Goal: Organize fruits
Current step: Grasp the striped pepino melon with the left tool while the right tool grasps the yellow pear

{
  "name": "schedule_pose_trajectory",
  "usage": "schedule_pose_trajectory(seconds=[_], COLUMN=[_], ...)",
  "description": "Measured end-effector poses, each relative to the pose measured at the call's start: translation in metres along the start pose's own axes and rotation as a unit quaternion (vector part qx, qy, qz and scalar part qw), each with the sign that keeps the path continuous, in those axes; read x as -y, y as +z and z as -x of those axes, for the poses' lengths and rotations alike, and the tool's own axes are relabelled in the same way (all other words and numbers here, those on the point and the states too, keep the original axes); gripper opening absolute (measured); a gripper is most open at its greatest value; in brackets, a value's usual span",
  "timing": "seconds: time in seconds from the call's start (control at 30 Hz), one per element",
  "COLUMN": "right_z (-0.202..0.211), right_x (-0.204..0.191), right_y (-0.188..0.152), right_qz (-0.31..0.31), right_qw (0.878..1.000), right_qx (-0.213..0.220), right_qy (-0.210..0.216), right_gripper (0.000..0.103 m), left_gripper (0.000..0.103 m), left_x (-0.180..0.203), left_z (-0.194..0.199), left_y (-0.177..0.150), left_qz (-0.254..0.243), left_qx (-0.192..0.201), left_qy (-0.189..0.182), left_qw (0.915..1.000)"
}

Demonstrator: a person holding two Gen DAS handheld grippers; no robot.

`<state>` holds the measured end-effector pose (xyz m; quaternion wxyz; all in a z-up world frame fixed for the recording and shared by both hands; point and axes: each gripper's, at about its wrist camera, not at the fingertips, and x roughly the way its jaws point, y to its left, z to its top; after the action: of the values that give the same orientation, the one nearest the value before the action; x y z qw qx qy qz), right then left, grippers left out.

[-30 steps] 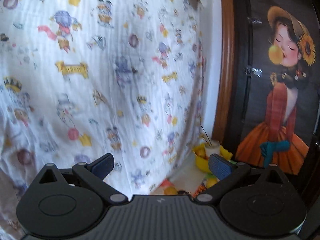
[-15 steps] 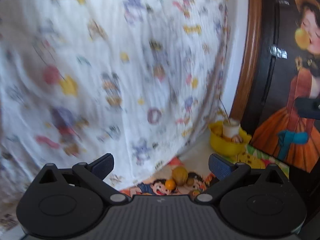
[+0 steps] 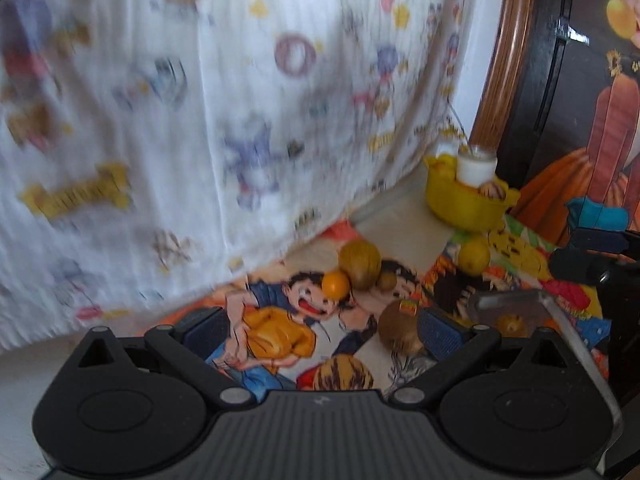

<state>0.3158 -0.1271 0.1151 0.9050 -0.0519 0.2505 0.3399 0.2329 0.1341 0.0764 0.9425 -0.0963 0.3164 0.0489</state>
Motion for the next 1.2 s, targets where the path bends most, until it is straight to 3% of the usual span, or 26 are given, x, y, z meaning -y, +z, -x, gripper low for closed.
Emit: schedule_pose_trajectory(seconds=[0.3, 0.5, 0.77, 0.97, 1.2], right_z=[-0.050, -0.074, -0.089, -0.095, -0.102], right_x=[0.004, 0.003, -0.003, 0.003, 0.003], right_y=[-0.048, -0.069, -0.085, -0.088, -0.090], right_qz=[0.083, 0.118, 0.164, 0.160, 0.158], right_qw=[0.994, 0.987, 0.980, 0.980, 0.980], right_qx=[-0.065, -0.099, -0.110, -0.114, -0.119], right_qy=[-0.040, -0.039, -0.041, -0.040, -0.030], right_gripper=[0.102, 0.102, 0.095, 0.087, 0.078], left_gripper=[0.103, 0.103, 0.103, 0.102, 0.094], left_x=[0.008, 0.016, 0.017, 0.014, 0.016], left_z=[-0.036, -0.054, -0.072, -0.078, -0.083], left_y=[-0.032, -0.044, -0.047, -0.047, -0.047], left_qz=[-0.042, -0.071, -0.069, -0.054, -0.048], left_qx=[-0.026, -0.048, -0.072, -0.079, -0.085], left_qy=[0.014, 0.028, 0.026, 0.017, 0.005], left_qw=[0.9987, 0.9959, 0.9946, 0.9953, 0.9952])
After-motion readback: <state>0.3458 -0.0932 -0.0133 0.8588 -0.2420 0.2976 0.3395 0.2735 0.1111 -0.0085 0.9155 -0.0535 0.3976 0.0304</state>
